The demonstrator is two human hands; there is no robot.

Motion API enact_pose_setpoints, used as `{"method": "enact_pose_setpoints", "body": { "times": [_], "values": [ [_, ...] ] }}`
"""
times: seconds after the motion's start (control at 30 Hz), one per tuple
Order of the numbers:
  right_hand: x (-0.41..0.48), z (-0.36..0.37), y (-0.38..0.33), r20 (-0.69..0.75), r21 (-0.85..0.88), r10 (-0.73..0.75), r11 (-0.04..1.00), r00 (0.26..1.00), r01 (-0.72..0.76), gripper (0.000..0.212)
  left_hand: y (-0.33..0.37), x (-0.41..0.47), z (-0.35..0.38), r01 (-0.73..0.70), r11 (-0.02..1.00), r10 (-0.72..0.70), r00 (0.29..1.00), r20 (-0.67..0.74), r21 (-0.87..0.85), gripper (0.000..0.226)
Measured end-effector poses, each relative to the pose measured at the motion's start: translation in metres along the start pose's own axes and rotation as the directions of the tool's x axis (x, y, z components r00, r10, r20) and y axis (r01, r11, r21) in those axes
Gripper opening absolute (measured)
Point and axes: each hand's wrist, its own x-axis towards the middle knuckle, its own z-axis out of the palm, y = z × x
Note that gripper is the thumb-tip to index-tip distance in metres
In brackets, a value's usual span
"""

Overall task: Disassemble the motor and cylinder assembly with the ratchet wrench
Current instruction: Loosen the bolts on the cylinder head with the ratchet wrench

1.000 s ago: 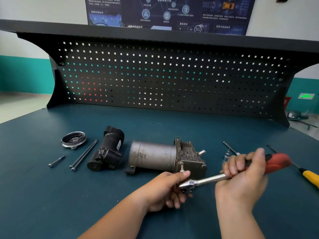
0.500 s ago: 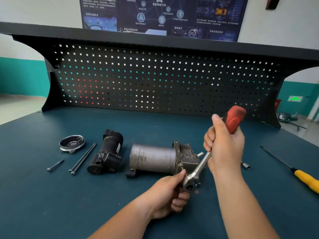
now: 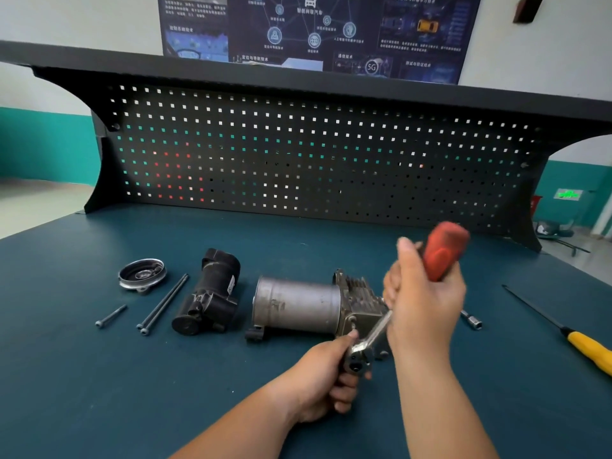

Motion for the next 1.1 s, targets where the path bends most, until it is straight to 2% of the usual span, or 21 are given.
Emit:
{"method": "enact_pose_setpoints", "body": {
  "times": [0.17, 0.33, 0.47, 0.6, 0.87, 1.1],
  "values": [
    [-0.001, -0.023, -0.006, -0.112, 0.187, -0.013, 0.982, 0.994, 0.034, 0.018, -0.004, 0.003, 0.001, -0.047, 0.999, 0.047, 0.999, -0.020, -0.011, 0.046],
    [0.012, -0.035, -0.005, -0.161, 0.270, 0.126, 0.960, 0.979, -0.079, 0.052, -0.004, 0.005, 0.000, -0.111, 0.994, 0.111, 0.994, 0.008, 0.005, 0.035],
    [0.019, -0.046, -0.002, -0.177, 0.360, 0.232, 0.920, 0.956, -0.157, 0.046, -0.005, 0.005, -0.001, -0.115, 0.993, 0.113, 0.993, 0.040, 0.036, 0.036],
    [0.024, -0.053, 0.005, -0.188, 0.446, 0.298, 0.875, 0.936, -0.189, 0.050, -0.006, 0.006, -0.002, -0.166, 0.985, 0.166, 0.986, 0.005, 0.047, 0.035],
    [0.023, -0.064, 0.015, -0.259, 0.521, 0.350, 0.835, 0.900, -0.175, 0.034, -0.004, 0.005, 0.000, -0.176, 0.980, 0.178, 0.984, -0.011, 0.089, 0.035],
    [0.021, -0.072, 0.019, -0.279, 0.591, 0.403, 0.788, 0.872, -0.175, 0.040, -0.004, 0.005, 0.002, -0.196, 0.972, 0.199, 0.980, -0.010, 0.133, 0.040]
  ]
}}
